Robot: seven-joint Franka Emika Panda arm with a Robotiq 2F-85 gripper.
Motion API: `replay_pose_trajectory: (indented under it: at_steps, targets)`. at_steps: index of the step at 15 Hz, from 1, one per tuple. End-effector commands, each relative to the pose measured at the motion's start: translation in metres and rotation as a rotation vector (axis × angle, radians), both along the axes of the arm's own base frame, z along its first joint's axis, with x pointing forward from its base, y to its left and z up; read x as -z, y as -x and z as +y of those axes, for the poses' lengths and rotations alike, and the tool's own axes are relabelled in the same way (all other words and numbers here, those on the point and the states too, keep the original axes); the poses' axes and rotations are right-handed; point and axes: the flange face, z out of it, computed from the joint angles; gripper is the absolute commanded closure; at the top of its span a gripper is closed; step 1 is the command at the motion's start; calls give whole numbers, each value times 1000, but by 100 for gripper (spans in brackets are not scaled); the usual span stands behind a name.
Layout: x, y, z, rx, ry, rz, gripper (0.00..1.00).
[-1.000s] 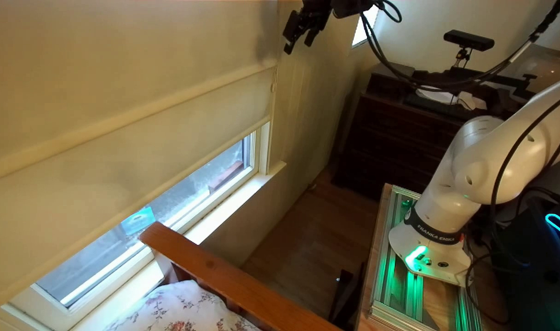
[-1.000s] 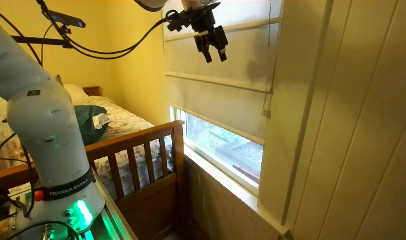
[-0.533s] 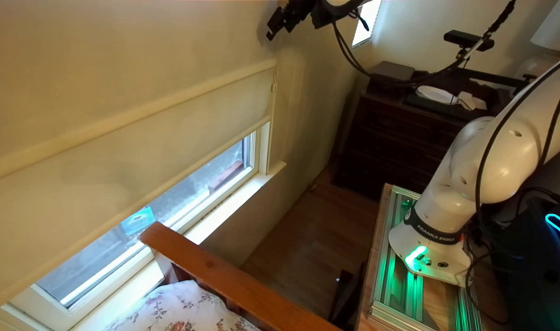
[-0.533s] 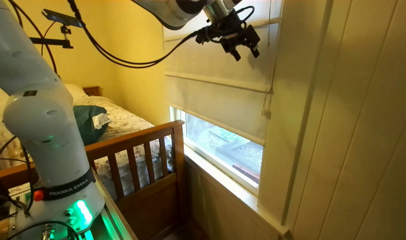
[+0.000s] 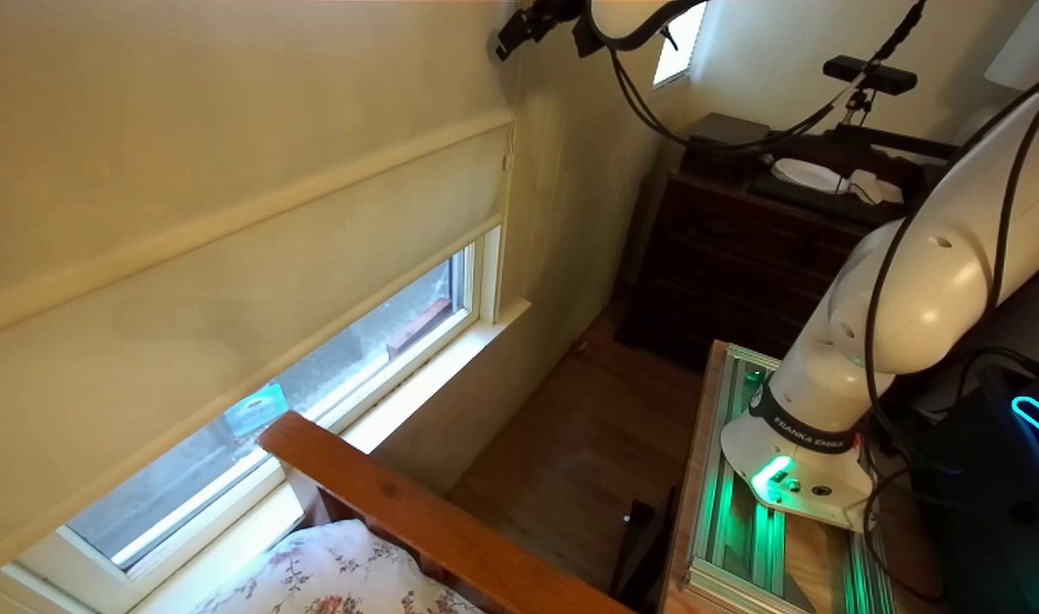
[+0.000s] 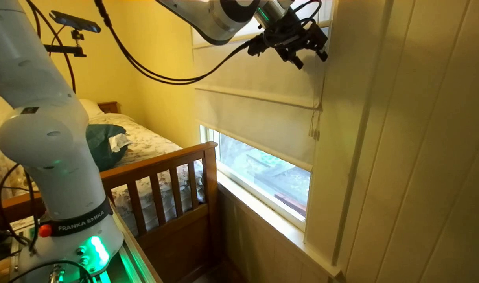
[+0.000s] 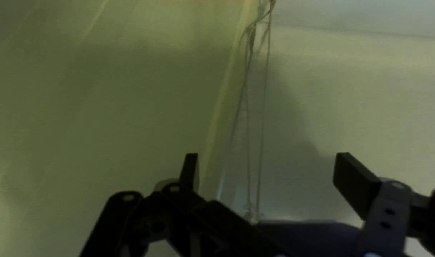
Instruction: Close the blinds completely
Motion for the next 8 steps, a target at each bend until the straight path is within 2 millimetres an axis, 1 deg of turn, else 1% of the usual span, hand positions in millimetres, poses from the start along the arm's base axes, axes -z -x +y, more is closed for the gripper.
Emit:
replay_pose_trajectory:
  at_steps: [1, 4, 6, 7, 8]
  targets:
    - [1, -7, -7, -11, 0, -21, 31]
    - [5, -11, -6, -20, -16, -25, 43]
    - [6, -12, -5, -28, -15, -29, 54]
    - [6, -12, -4, -30, -14, -32, 58]
    - [6, -12, -5, -33, -11, -33, 71]
